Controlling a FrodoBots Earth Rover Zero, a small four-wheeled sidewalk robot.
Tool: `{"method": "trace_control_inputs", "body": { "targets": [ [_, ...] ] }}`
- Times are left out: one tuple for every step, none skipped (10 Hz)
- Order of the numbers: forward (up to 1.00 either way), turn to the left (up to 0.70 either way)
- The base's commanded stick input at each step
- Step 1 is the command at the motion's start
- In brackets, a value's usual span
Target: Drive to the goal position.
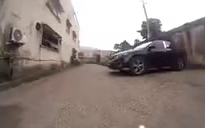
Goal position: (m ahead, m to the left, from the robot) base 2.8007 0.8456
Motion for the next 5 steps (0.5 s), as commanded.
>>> {"method": "trace_control_inputs", "body": {
  "targets": [
    [0.30,0.00],
    [0.30,0.00],
    [0.30,0.00],
    [0.30,0.00],
    [0.30,0.00]
  ]
}}
